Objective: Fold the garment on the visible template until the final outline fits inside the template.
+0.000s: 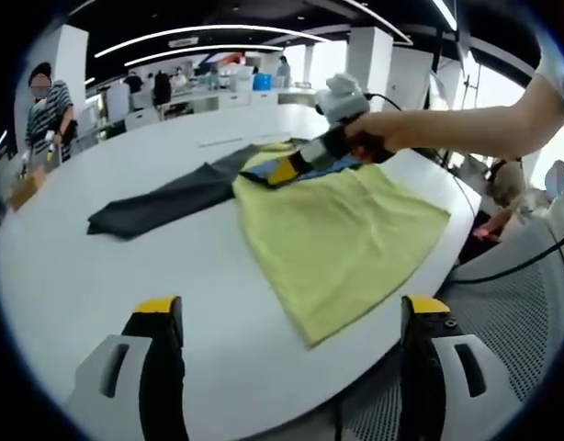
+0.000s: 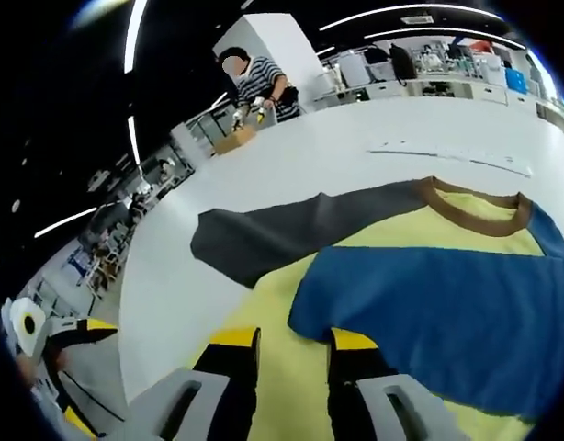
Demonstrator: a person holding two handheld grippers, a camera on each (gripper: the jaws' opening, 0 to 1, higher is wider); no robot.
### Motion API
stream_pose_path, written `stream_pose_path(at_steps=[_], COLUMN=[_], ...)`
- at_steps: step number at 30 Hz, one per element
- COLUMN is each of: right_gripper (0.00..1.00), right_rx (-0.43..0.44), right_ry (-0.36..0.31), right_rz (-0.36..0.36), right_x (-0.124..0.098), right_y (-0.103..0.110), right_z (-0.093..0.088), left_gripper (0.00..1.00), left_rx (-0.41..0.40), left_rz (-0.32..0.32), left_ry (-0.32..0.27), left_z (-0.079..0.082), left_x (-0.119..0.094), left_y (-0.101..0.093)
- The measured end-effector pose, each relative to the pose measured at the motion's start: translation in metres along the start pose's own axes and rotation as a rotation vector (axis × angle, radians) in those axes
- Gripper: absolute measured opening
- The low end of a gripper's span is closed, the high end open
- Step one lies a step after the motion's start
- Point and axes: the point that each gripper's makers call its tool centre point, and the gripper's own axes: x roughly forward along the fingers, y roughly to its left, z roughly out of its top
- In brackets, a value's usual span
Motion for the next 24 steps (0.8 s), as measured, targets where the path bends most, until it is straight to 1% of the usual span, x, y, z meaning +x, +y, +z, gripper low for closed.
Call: stream_pose_path(at_steps=[3, 9, 12, 18, 21, 24], right_gripper=[0.36, 0.52, 0.60, 0.69, 0.70, 0.71], right_rx=[-0.042, -0.115, -0.122, -0.133, -0.124, -0.119], right_ry=[-0.016, -0.044, -0.056, -0.088, -0.108, -0.134], right_rz=[0.000, -0.022, -0.030, -0.051, -0.067, -0.097], right_x=[-0.007, -0.024, -0.033, -0.056, -0.072, -0.087], right_y=[-0.001, -0.009, -0.014, -0.026, -0.037, -0.048], right_z=[0.004, 0.011, 0.013, 0.015, 0.016, 0.017], left_gripper=[0.94, 0.92, 0.92, 0.90, 0.88, 0.87], left_rx=[0.003, 0.019, 0.020, 0.037, 0.029, 0.033], left_rz=[-0.006, -0.021, -0.029, -0.045, -0.058, -0.071], left_ry=[-0.011, -0.014, -0.024, -0.035, -0.044, -0.060], left_z=[0.008, 0.019, 0.027, 0.042, 0.050, 0.060], left_x=[0.003, 0.010, 0.013, 0.020, 0.024, 0.030], left_y=[0.002, 0.006, 0.008, 0.009, 0.010, 0.010])
